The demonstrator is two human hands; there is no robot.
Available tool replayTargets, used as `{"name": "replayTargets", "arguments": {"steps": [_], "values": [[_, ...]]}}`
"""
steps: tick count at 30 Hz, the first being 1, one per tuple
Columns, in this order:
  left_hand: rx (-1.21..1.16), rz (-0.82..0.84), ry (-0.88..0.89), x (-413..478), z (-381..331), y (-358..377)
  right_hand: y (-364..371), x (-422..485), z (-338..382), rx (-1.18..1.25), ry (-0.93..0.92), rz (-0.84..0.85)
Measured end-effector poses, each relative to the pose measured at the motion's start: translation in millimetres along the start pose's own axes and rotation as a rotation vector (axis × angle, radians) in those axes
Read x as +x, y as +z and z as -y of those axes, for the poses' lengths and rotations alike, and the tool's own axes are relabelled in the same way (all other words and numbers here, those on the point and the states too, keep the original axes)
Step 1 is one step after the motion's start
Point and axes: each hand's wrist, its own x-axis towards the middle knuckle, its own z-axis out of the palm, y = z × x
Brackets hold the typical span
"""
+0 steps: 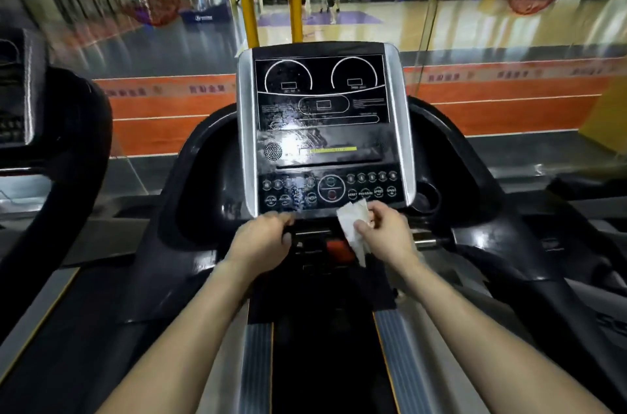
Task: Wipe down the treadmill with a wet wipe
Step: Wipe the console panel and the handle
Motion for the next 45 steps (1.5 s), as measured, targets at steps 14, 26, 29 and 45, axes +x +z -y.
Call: {"name": "replayTargets", "arguments": {"steps": [14,26,29,45], "values": [[0.125,-0.325,-0.17,186.7,30.0,-36.3,86.8,232.0,51.6,-0.251,-0.569,-0.015],[0.208,-0.34,-0.113,212.5,41.1,-25.0,80.8,216.8,61.7,-0.077,-0.419,-0.258],[0.208,-0.318,-0.069,209.2,49.7,-30.8,127.7,195.4,105.5,-0.042,-0.578,-0.003],[0.227,-0.389,-0.005,212.0,73.2,-62.6,44.6,255.4,99.5,-0.058,-0.363,-0.206]]}}
